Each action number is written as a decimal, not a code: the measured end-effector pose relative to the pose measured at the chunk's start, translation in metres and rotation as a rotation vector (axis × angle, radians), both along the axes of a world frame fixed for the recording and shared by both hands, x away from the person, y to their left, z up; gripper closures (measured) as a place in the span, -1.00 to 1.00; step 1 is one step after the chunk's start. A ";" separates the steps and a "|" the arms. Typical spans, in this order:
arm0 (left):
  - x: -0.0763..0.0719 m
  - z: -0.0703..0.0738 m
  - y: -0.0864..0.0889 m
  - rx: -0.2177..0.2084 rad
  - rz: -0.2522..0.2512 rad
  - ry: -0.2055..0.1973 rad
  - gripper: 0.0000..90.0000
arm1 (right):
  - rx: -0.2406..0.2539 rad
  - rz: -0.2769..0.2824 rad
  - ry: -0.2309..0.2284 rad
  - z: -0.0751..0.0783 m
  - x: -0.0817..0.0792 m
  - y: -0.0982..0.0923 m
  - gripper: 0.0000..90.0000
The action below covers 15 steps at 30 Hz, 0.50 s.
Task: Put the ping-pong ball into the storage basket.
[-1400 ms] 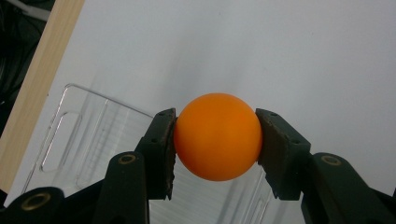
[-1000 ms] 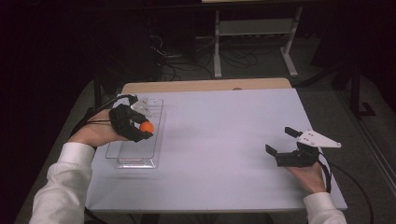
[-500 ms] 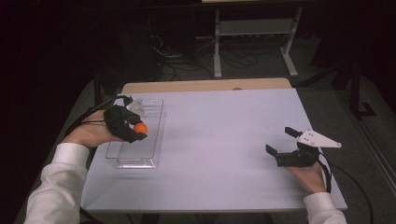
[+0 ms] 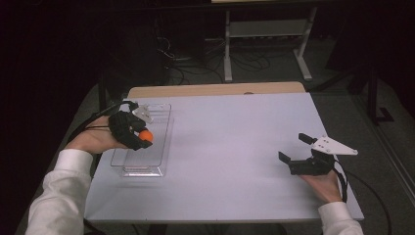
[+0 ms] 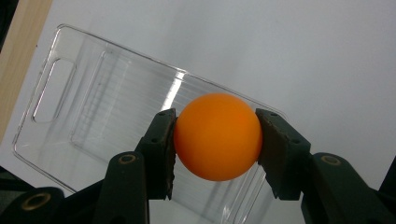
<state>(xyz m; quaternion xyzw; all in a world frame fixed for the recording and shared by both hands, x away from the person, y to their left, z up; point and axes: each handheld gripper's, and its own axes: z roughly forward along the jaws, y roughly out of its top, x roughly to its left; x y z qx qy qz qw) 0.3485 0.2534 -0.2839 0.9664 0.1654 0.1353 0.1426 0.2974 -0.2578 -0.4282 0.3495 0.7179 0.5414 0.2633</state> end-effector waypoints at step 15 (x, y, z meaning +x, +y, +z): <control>0.003 -0.018 0.000 0.016 -0.012 0.046 0.13 | -0.007 0.003 0.002 0.000 0.000 0.001 -1.00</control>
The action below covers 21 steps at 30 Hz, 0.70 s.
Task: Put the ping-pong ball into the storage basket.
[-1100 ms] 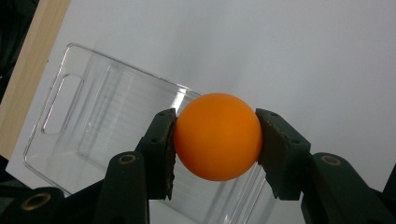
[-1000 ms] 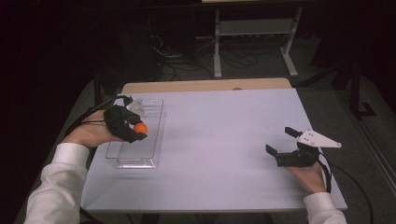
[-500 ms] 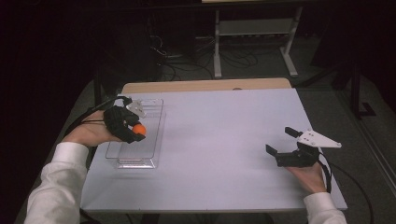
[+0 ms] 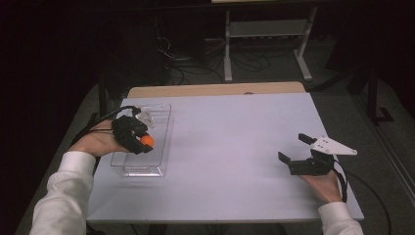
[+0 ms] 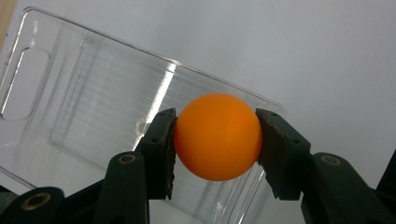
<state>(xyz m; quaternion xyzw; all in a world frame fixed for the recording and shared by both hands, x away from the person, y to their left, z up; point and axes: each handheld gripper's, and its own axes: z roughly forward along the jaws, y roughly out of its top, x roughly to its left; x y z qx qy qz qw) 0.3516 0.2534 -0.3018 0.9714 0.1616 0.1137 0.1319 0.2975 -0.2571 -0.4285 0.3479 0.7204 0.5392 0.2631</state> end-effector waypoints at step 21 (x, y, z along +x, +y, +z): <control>0.005 -0.027 0.000 0.006 -0.004 0.043 0.13 | -0.012 0.000 0.005 -0.001 0.001 0.000 -1.00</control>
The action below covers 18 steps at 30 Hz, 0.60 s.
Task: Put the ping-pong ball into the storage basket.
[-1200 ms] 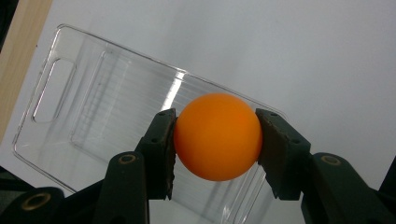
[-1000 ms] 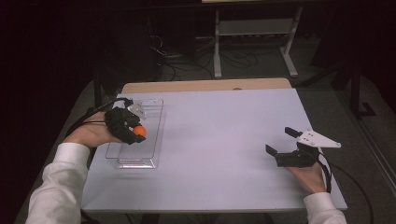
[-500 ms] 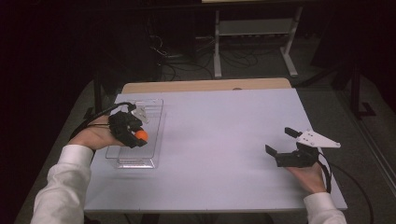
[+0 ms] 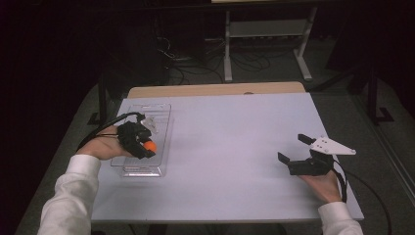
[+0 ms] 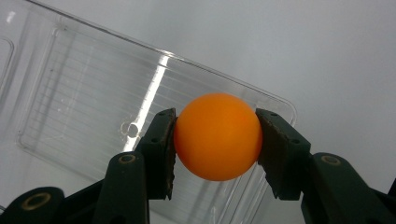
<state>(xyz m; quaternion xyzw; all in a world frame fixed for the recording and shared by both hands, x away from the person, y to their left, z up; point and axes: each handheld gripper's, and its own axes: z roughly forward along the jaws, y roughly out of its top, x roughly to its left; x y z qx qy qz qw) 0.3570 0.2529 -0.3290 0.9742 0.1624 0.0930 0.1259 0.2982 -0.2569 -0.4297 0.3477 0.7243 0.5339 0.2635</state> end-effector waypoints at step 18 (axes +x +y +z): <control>0.001 -0.016 -0.003 0.020 -0.011 0.023 0.13 | 0.002 -0.011 0.004 -0.001 0.000 -0.003 -1.00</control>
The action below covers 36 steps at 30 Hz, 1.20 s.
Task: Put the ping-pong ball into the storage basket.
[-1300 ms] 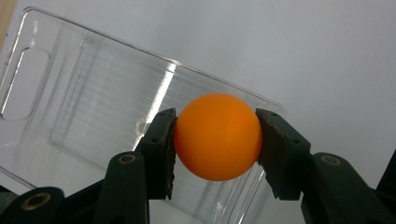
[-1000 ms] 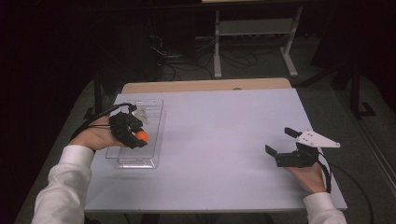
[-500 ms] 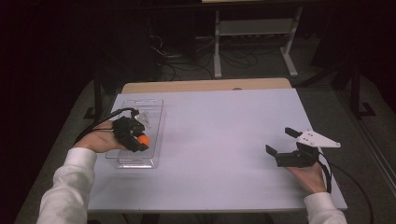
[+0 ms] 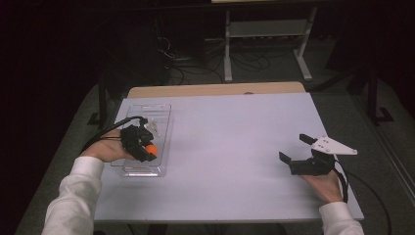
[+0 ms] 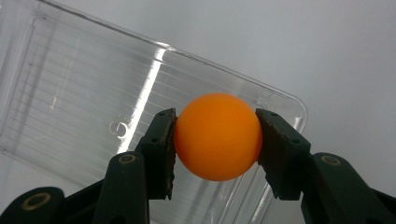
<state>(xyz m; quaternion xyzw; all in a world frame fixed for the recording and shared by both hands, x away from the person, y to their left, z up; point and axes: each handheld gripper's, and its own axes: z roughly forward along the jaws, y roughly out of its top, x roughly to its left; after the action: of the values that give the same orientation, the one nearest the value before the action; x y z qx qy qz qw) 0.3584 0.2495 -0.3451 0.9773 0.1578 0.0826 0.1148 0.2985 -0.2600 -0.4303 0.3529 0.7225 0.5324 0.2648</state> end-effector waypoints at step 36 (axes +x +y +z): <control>0.008 -0.037 -0.004 0.006 -0.008 0.062 0.13 | -0.010 -0.002 0.006 -0.002 0.001 0.000 -1.00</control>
<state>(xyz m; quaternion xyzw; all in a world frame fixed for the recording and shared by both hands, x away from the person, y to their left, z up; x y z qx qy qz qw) 0.3665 0.2456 -0.3825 0.9804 0.1570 0.0523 0.1073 0.2991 -0.2601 -0.4319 0.3540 0.7255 0.5274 0.2648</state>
